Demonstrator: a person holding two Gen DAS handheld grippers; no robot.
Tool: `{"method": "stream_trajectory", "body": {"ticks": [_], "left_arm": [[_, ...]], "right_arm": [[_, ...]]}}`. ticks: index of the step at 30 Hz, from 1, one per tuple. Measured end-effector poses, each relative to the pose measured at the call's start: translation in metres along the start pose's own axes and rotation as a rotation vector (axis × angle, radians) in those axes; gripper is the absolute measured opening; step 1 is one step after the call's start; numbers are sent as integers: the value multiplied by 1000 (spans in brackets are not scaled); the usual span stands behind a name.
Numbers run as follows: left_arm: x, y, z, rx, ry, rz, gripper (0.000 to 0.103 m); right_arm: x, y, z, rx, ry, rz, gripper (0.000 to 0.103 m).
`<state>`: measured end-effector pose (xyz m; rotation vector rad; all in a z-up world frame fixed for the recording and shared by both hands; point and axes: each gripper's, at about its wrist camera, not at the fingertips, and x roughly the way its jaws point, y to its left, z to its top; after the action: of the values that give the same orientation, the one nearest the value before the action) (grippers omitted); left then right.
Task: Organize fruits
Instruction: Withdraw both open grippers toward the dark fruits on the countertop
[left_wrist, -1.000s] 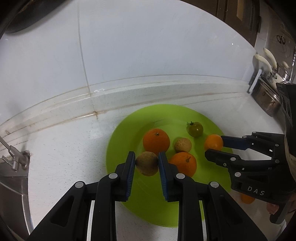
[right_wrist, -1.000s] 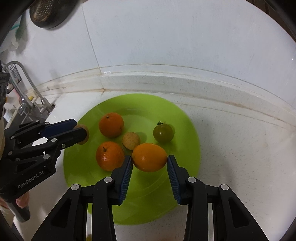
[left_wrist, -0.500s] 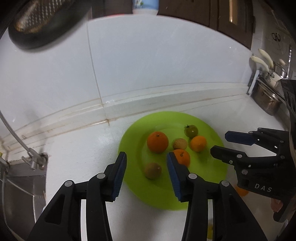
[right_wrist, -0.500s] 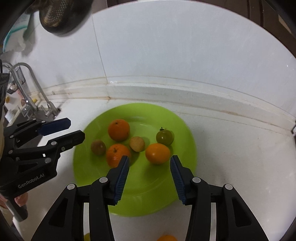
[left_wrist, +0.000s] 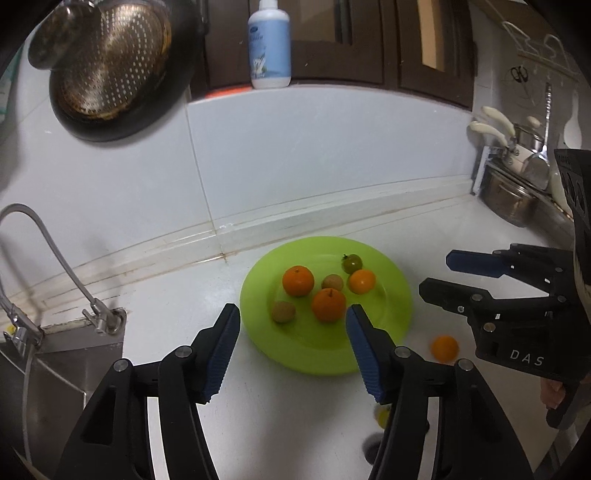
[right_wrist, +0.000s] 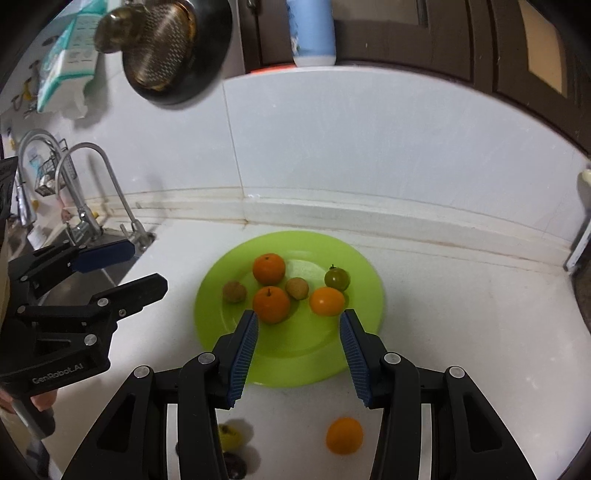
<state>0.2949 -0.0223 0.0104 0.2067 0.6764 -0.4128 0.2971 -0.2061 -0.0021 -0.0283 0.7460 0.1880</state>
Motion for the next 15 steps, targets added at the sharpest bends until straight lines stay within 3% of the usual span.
{"method": "stream_trajectory", "body": {"ticks": [15], "left_arm": [[-55,-23,-34,72,-67,29,61]], "right_arm": [[-62,30,-27,-134,-121,-38,47]]}}
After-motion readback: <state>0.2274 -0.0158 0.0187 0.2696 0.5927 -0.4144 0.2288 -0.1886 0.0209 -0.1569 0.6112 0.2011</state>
